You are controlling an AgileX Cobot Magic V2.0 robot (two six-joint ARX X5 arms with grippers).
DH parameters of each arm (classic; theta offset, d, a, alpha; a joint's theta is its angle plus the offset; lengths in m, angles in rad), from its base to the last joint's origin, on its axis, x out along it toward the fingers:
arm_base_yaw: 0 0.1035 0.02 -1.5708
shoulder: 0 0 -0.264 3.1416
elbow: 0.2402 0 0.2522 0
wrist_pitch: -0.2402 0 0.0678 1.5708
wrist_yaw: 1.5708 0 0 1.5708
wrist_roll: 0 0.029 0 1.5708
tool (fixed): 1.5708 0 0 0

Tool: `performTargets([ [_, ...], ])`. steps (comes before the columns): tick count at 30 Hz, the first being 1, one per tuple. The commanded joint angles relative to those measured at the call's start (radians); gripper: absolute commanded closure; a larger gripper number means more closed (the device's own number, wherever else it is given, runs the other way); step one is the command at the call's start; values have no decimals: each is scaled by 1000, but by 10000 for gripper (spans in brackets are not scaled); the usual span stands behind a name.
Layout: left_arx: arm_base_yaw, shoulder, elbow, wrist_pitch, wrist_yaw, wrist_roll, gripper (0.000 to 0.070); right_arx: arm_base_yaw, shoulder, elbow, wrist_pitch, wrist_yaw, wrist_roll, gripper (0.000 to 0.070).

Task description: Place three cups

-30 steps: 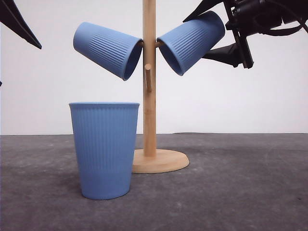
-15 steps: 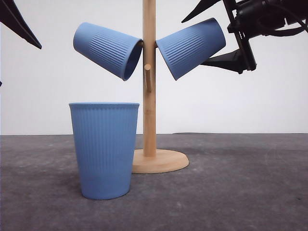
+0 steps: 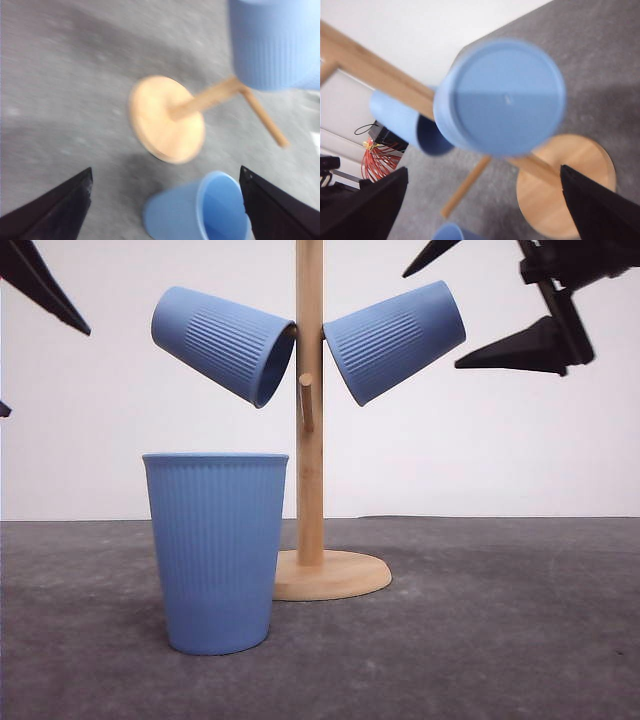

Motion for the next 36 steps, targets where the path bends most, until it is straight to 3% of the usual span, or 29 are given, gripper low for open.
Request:
performTargets([
  [1, -2, 5, 15, -6, 21, -8, 153, 1, -21, -23, -18, 6, -29, 80],
  [7, -51, 7, 69, -92, 14, -11, 152, 0, -123, -94, -174, 20, -120, 80],
  [10, -97, 21, 104, -141, -35, -11, 152, 0, -159, -96, -261, 22, -175, 81],
  [15, -198, 79, 147, -202, -108, -16, 152, 0, -205, -96, -327, 43, -206, 81],
  [25, -412, 293, 214, -227, -281, -47, 155, 0, -274, -96, -453, 77, -281, 81],
  [33, -486, 498, 266, -229, -336, -53, 158, 0, -330, -96, -548, 102, -331, 81],
  [36, -498, 556, 283, -229, -346, -53, 228, 0, -361, -96, -602, 105, -364, 80],
])
